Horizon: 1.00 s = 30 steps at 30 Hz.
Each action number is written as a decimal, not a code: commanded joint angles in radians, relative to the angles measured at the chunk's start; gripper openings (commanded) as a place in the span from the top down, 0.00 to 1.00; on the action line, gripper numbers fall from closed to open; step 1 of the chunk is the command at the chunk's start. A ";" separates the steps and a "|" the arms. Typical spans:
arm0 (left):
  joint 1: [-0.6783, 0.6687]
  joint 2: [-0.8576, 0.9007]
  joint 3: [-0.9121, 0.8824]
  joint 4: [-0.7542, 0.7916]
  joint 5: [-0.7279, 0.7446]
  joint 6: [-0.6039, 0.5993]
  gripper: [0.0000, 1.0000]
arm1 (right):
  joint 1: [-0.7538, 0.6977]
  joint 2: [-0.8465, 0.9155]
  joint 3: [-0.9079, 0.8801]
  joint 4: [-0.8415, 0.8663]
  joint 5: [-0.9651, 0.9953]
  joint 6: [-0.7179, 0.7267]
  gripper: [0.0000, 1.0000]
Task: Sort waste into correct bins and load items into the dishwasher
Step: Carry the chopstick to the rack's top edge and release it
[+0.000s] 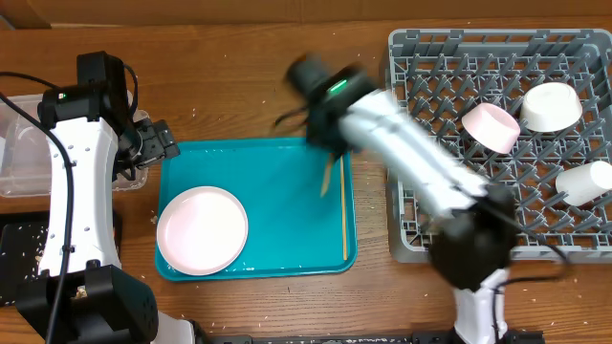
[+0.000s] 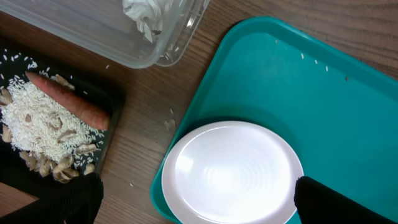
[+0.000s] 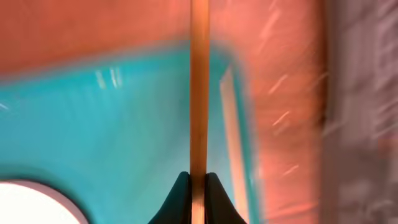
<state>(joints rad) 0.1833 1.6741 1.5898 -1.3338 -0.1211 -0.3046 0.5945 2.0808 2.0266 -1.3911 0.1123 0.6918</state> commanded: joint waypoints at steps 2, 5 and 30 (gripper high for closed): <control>0.000 0.003 0.000 0.001 -0.009 0.002 0.00 | -0.257 -0.157 0.112 -0.005 0.003 -0.394 0.96; 0.000 0.003 0.000 0.002 -0.009 0.002 0.00 | -0.401 -0.156 0.109 0.002 -0.095 -0.563 0.96; -0.001 0.003 0.000 0.001 -0.009 0.001 0.00 | -0.502 -0.071 -0.039 0.057 -0.264 -0.613 0.60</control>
<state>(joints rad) 0.1833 1.6741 1.5898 -1.3342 -0.1207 -0.3046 0.0868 2.0552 1.9282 -1.2987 -0.1516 0.0723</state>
